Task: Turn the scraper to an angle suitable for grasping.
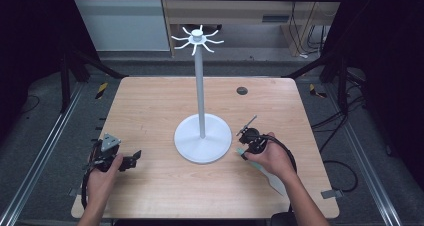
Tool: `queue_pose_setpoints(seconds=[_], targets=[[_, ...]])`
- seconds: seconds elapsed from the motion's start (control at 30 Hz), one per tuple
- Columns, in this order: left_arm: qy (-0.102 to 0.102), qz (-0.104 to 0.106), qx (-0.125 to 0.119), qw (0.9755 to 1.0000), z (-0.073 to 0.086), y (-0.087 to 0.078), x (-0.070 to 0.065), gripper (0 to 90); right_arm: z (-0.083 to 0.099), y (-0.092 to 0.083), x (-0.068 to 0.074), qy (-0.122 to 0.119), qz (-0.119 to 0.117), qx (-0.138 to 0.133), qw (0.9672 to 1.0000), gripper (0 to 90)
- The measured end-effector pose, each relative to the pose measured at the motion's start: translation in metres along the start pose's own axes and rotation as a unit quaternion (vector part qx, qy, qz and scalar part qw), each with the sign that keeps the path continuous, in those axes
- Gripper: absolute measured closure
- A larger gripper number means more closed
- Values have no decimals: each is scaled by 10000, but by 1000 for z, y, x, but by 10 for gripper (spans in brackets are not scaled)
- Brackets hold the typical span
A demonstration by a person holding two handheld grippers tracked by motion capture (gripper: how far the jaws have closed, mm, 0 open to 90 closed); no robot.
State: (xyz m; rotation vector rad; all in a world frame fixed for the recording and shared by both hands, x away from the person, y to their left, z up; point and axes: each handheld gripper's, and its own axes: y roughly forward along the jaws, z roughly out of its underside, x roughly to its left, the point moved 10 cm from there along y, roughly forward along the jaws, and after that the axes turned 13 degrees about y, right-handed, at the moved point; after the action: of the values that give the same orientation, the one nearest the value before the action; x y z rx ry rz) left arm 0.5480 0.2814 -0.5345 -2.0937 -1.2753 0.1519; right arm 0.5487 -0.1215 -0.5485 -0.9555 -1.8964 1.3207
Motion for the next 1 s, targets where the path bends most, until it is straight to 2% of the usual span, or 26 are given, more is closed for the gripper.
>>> queue_pose_setpoints(seconds=[0.03, 0.13, 0.17, 0.27, 0.33, 0.37, 0.4, 0.43, 0.47, 0.5, 0.57, 0.6, 0.73, 0.83, 0.9, 1.0], targets=[[0, 0, 0, 10000, 0, 0, 0, 43, 0, 0, 0, 0, 0, 0, 10000, 743], [17, -11, -19, 10000, -1, -1, 0, 43, -2, -10, -3, 44, -54, -244, 9997, 743], [19, -21, -24, 10000, -1, -1, 0, 44, -3, -18, -3, 97, -157, -448, 9988, 743], [1, -14, -34, 10000, -1, -2, 0, 44, -4, -24, -3, 109, -195, -582, 9981, 743], [-41, -37, -59, 10000, -1, -4, 3, 44, -6, -37, -4, 185, -242, -857, 9959, 743], [-41, -37, -59, 10000, -1, -4, 3, 44, -6, -37, -4, 185, -242, -857, 9959, 743], [-71, -40, -73, 9999, -1, -4, 4, 44, -8, -46, -5, 235, -270, -1054, 9938, 743], [-81, -43, -77, 9999, 0, -5, 5, 44, -8, -46, -5, 235, -270, -1054, 9938, 743], [-127, -42, -93, 9999, 0, -6, 5, 45, -9, -57, -9, 338, -290, -1269, 9909, 743], [-122, -43, -96, 9999, 0, -6, 6, 45, -9, -57, -9, 338, -290, -1269, 9909, 743], [-158, -36, -105, 9998, 0, -6, 6, 45, -10, -65, -11, 390, -327, -1422, 9885, 743], [-152, -34, -101, 9998, 0, -6, 5, 45, -10, -74, -15, 445, -334, -1579, 9859, 743], [-143, -33, -85, 9999, 1, -6, 4, 45, -9, -81, -20, 489, -343, -1719, 9833, 743], [-132, -37, -96, 9999, 0, -7, 3, 45, -9, -90, -22, 501, -381, -1904, 9797, 743], [-122, -45, -87, 9999, 1, -7, 3, 45, -9, -93, -23, 510, -395, -1942, 9788, 743], [-108, -56, -75, 9999, 1, -6, 2, 46, -11, -102, -23, 516, -465, -2129, 9746, 743]])
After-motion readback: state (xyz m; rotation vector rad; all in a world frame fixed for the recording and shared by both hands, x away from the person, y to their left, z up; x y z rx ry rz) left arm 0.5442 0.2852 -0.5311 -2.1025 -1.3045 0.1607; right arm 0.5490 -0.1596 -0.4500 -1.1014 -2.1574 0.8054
